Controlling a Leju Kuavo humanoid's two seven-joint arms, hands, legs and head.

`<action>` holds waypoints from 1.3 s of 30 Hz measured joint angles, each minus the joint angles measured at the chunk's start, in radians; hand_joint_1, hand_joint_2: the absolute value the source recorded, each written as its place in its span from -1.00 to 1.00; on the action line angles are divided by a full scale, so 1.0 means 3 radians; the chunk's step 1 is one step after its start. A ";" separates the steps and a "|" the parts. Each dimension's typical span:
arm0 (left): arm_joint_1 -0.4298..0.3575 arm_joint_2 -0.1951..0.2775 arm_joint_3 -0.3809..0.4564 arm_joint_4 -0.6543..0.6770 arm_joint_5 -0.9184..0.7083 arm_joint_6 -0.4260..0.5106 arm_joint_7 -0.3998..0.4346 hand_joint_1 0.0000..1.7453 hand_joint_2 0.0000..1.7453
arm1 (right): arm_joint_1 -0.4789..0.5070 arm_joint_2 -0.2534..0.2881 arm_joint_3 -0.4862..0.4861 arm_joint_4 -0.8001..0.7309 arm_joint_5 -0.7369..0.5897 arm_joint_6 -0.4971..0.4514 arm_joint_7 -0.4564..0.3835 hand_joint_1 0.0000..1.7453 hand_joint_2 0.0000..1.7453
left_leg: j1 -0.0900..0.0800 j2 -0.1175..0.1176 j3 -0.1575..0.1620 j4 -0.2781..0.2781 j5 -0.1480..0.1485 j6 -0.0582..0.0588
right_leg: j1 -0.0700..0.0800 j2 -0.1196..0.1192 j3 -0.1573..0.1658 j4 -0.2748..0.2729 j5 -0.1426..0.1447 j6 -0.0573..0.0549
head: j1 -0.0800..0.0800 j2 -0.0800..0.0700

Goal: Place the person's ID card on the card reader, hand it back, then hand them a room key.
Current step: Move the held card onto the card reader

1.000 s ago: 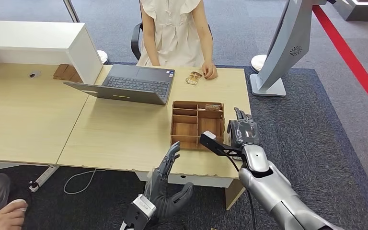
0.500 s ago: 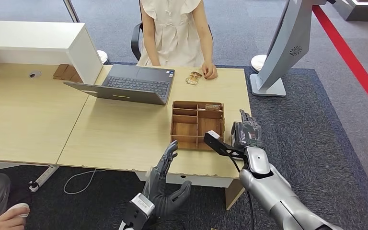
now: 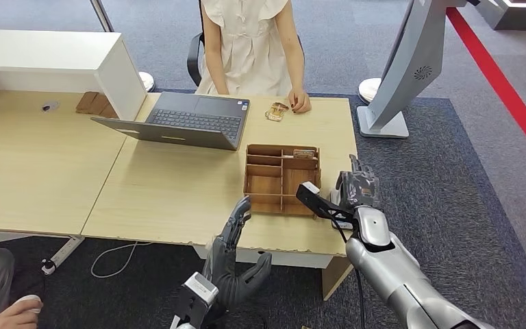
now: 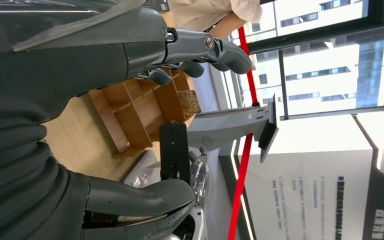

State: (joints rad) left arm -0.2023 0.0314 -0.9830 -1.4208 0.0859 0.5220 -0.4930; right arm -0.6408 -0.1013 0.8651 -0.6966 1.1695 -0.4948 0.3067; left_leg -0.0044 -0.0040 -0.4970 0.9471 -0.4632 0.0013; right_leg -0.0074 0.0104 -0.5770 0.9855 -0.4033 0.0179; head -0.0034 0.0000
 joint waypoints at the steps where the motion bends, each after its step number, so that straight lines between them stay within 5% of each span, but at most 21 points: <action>1: -0.0005 -0.0003 -0.0002 0.0001 0.0013 0.0011 -0.0007 -1.00 1.00 | 0.0000 0.0002 -0.0001 0.0001 0.0001 0.0014 -0.0015 1.00 1.00 | 0.0000 0.0000 0.0000 0.0000 0.0000 0.0000 | 0.0000 0.0000 0.0000 0.0000 0.0000 0.0000 | 0.0000 0.0000; 17: -0.0023 -0.0012 -0.0020 0.0007 0.0054 -0.0085 -0.0054 -1.00 1.00 | 0.0092 0.0044 0.0005 0.0107 -0.0174 0.0436 -0.0361 1.00 1.00 | 0.0000 0.0000 0.0000 0.0000 0.0000 0.0000 | 0.0000 0.0000 0.0000 -0.0001 0.0000 0.0000 | 0.0000 0.0000; 30: -0.0020 -0.0025 0.0000 0.0027 -0.0037 -0.0223 -0.0045 -1.00 1.00 | 0.0126 -0.0002 -0.0022 0.0050 -0.0372 0.0292 -0.0281 1.00 1.00 | 0.0000 0.0001 0.0002 0.0000 0.0001 0.0001 | -0.0001 0.0000 0.0002 -0.0001 0.0002 0.0002 | 0.0000 0.0000; 39: -0.0026 -0.0033 -0.0002 0.0064 -0.0010 -0.0160 -0.0054 -1.00 1.00 | 0.0053 -0.0135 -0.0251 -0.0479 -0.0610 0.0122 -0.0106 1.00 1.00 | 0.0000 0.0001 0.0002 0.0001 0.0001 0.0002 | -0.0002 0.0000 0.0002 -0.0001 0.0003 0.0003 | 0.0000 0.0000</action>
State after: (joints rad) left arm -0.2101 0.0214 -0.9836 -1.4016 0.0828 0.4741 -0.5093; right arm -0.6249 -0.1417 0.7898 -0.8401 0.9865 -0.4581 0.2750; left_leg -0.0045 -0.0037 -0.4964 0.9473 -0.4628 0.0018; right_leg -0.0079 0.0105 -0.5765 0.9852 -0.4024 0.0187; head -0.0034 0.0000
